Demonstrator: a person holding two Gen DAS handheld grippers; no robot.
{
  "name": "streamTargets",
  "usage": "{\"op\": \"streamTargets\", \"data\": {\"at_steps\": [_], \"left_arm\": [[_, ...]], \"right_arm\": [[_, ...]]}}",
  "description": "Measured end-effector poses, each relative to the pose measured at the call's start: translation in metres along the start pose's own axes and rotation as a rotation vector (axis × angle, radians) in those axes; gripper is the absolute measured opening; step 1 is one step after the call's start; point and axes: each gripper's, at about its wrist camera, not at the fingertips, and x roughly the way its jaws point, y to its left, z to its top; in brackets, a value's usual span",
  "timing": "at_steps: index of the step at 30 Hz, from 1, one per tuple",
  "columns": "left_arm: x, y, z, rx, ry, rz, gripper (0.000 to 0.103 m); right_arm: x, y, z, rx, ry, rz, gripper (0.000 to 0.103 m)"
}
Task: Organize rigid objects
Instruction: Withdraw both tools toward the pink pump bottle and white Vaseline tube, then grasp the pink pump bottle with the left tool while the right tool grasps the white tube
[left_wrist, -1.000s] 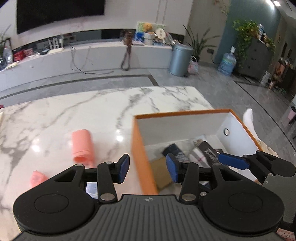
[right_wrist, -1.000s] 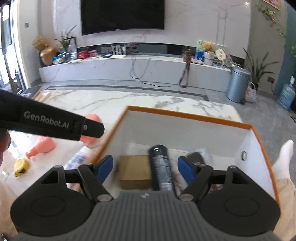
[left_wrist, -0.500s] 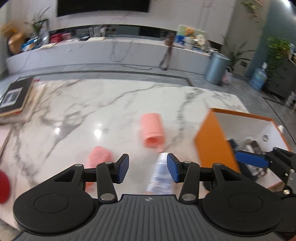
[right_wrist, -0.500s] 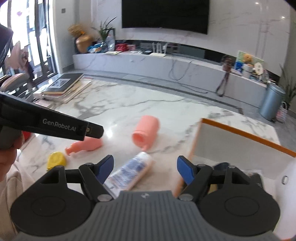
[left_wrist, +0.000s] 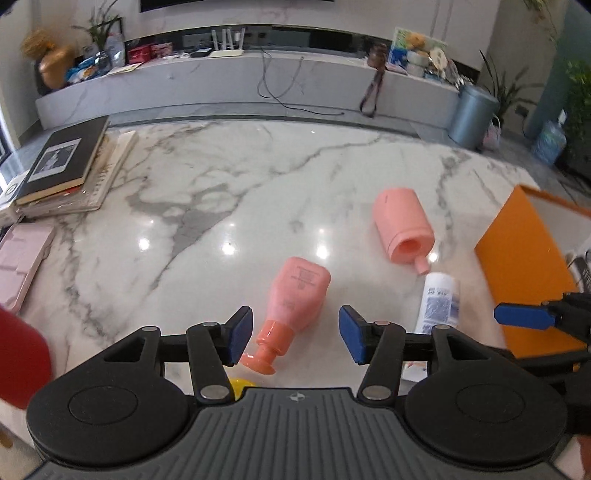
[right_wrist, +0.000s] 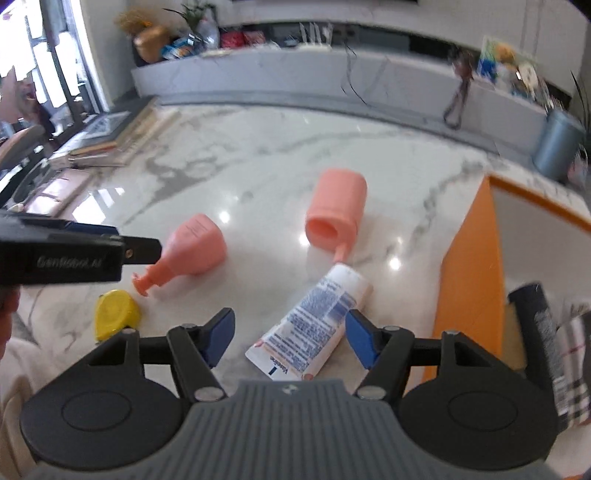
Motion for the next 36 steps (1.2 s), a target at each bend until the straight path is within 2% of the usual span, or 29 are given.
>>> {"op": "streamTargets", "data": {"at_steps": [5,6,7,14,20,24,29,31,36], "left_arm": [[0.021,-0.004,0.001,0.039,0.005,-0.019,0.071],[0.026,-0.003,0.002,0.039,0.013,-0.016,0.072],[0.030,-0.003,0.004,0.036,0.021,-0.015,0.072],[0.056,0.002,0.012,0.021,0.051,-0.010,0.072],[0.072,0.003,0.009,0.004,0.079,-0.011,0.067],[0.078,0.006,0.009,-0.014,0.086,-0.013,0.057],[0.082,0.006,0.008,-0.013,0.098,-0.005,0.053],[0.082,0.005,0.008,-0.008,0.098,-0.002,0.053],[0.079,-0.001,0.007,0.009,0.126,0.006,0.052]], "right_arm": [[0.025,-0.005,0.001,0.067,0.056,-0.024,0.068],[0.030,-0.007,0.001,0.084,0.065,-0.027,0.071],[0.034,-0.009,0.001,0.106,0.073,-0.031,0.074],[0.058,-0.021,0.004,0.187,0.101,-0.034,0.074],[0.072,-0.017,0.005,0.159,0.116,-0.028,0.074],[0.076,-0.008,0.006,0.092,0.106,-0.040,0.073],[0.080,-0.003,0.007,0.016,0.090,-0.068,0.065],[0.080,-0.002,0.007,-0.013,0.082,-0.083,0.055],[0.076,-0.004,0.004,-0.044,0.086,-0.052,0.052]]}}
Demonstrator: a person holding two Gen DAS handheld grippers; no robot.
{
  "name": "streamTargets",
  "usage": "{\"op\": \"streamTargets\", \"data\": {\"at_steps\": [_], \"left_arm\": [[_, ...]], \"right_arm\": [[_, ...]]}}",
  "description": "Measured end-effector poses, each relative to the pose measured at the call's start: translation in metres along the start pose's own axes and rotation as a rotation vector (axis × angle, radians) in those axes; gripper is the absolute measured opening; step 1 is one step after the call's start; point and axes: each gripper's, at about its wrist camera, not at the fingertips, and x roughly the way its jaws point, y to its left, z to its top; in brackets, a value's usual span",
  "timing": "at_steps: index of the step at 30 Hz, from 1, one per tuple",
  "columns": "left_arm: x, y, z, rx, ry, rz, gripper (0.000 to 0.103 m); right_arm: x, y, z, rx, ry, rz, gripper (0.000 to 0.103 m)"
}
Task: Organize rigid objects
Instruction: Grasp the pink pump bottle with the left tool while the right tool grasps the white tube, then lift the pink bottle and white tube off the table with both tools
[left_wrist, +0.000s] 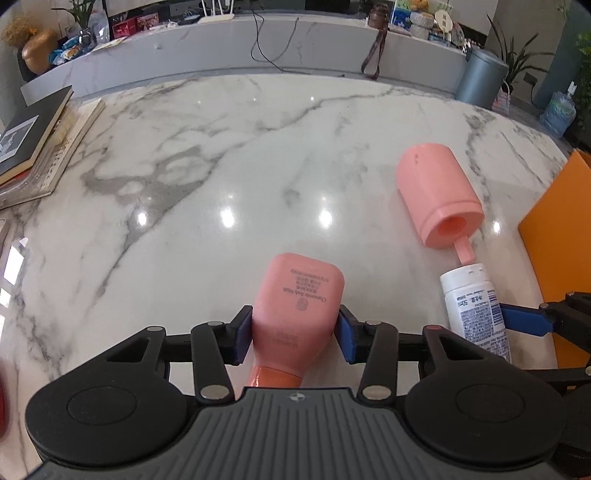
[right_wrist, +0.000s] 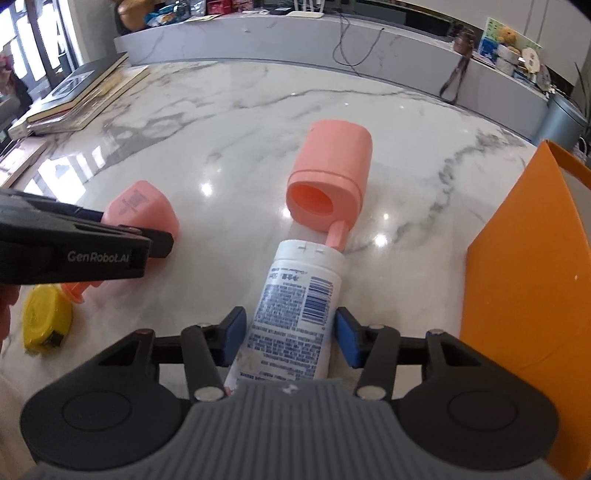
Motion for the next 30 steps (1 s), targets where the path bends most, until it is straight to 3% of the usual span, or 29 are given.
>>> {"op": "streamTargets", "data": {"at_steps": [8,18,23,30], "left_arm": [[-0.009,-0.018,-0.012,0.029,0.079,-0.037,0.052],[-0.009,-0.013,-0.016,-0.029,0.034,-0.040,0.054],[-0.009,-0.017,-0.015,-0.009,0.029,-0.028,0.050],[-0.015,-0.019,-0.015,-0.004,0.016,-0.036,0.049]], "right_arm": [[-0.013,0.005,-0.017,-0.058,0.029,0.039,0.050],[-0.010,0.010,-0.016,-0.028,0.019,0.029,0.060],[-0.010,0.012,-0.016,-0.049,-0.001,0.013,0.046],[-0.013,0.013,-0.015,-0.063,-0.004,0.019,0.044]]}}
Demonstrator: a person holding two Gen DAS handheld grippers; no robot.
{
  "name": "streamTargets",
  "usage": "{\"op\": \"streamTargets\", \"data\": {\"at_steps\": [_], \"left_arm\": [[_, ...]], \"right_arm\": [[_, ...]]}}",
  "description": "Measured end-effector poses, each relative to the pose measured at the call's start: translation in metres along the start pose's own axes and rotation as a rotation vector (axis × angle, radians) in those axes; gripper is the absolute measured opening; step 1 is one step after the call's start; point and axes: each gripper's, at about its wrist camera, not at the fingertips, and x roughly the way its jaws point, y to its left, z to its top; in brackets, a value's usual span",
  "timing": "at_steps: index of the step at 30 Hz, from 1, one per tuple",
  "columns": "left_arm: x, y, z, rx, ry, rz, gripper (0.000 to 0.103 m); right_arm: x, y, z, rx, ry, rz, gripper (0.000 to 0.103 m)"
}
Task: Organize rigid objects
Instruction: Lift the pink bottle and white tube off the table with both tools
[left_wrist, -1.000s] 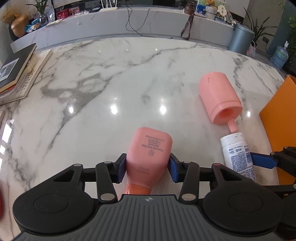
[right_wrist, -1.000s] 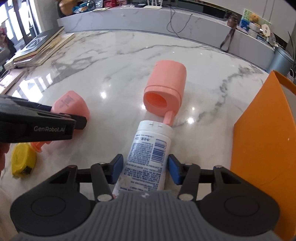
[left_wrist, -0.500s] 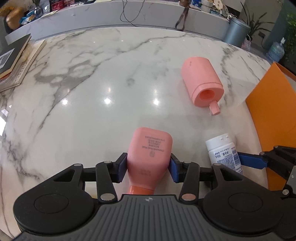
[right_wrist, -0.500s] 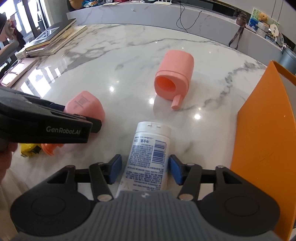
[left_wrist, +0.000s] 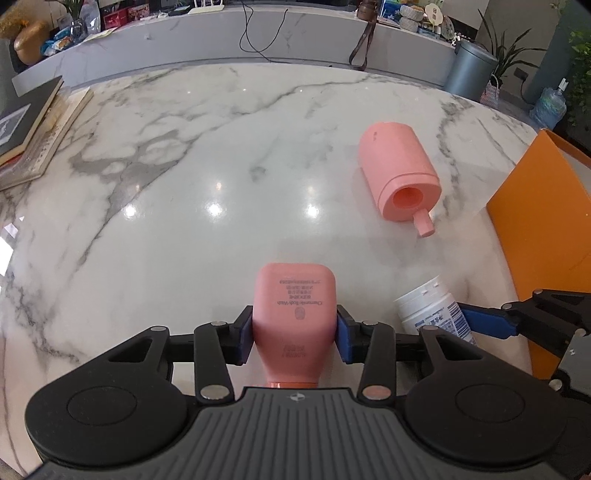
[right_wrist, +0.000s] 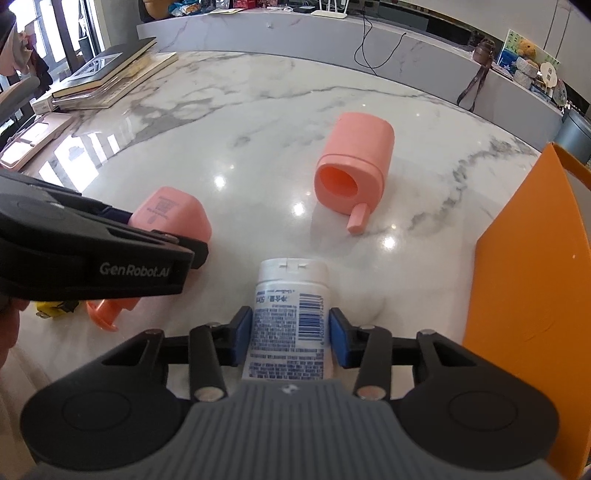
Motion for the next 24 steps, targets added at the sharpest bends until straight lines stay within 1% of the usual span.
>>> {"op": "streamTargets", "data": {"at_steps": [8,14,20,24], "left_arm": [[-0.017,-0.006,-0.003,-0.026,-0.020,-0.008,0.049],[-0.042,-0.011,-0.002,-0.049,-0.056,-0.016,0.049],[-0.072,-0.027,0.007,-0.028,-0.112,-0.022,0.049],[-0.092,-0.045,0.015,-0.006,-0.146,-0.036,0.049]], "right_arm": [[-0.026,0.000,0.001,-0.011,-0.066,0.018,0.044],[-0.052,-0.002,0.003,-0.010,-0.124,0.033,0.044],[-0.084,-0.009,0.008,-0.023,-0.187,0.044,0.044],[-0.107,-0.021,0.010,-0.017,-0.222,0.048,0.044]]}}
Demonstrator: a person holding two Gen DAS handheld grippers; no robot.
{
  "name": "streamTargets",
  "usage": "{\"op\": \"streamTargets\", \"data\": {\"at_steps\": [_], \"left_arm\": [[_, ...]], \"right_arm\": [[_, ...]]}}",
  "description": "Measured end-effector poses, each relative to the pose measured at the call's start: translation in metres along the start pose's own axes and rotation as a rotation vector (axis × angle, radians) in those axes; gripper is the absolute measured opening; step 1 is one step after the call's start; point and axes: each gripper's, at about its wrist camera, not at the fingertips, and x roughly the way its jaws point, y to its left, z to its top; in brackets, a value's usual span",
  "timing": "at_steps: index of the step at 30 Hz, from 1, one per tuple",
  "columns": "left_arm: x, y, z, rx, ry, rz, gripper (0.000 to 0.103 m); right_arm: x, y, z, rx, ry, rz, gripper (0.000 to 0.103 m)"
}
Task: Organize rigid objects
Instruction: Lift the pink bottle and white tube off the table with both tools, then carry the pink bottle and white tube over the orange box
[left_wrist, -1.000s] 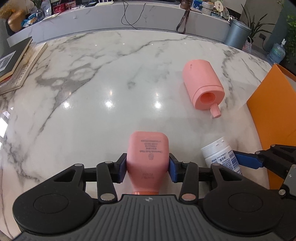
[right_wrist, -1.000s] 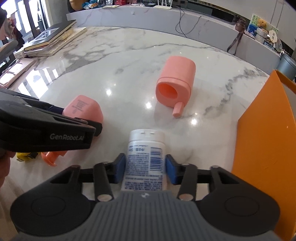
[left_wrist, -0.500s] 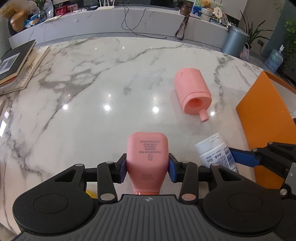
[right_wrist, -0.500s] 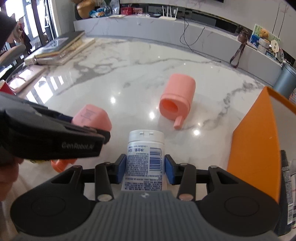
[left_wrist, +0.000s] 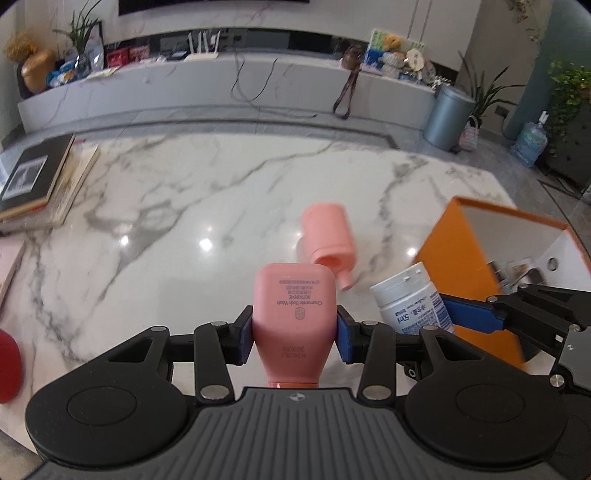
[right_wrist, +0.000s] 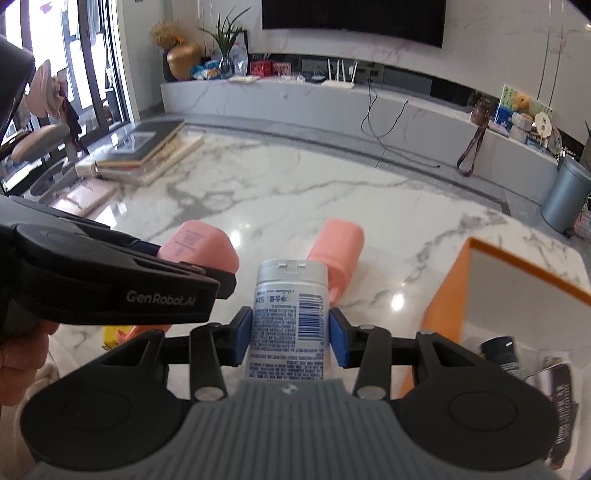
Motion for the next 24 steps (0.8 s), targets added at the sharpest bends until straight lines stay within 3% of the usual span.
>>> {"op": "streamTargets", "data": {"at_steps": [12,24], "left_arm": [[-0.020,-0.069,0.027,0.033,-0.053,-0.137,0.049],[0.010,-0.146,0.037,0.156,-0.012,-0.258,0.049]], "right_arm": [[-0.058,-0.066,0.007,0.029,-0.064,-0.074,0.044],[-0.067,-0.149,-0.010,0.015,0.016,-0.192,0.044]]}}
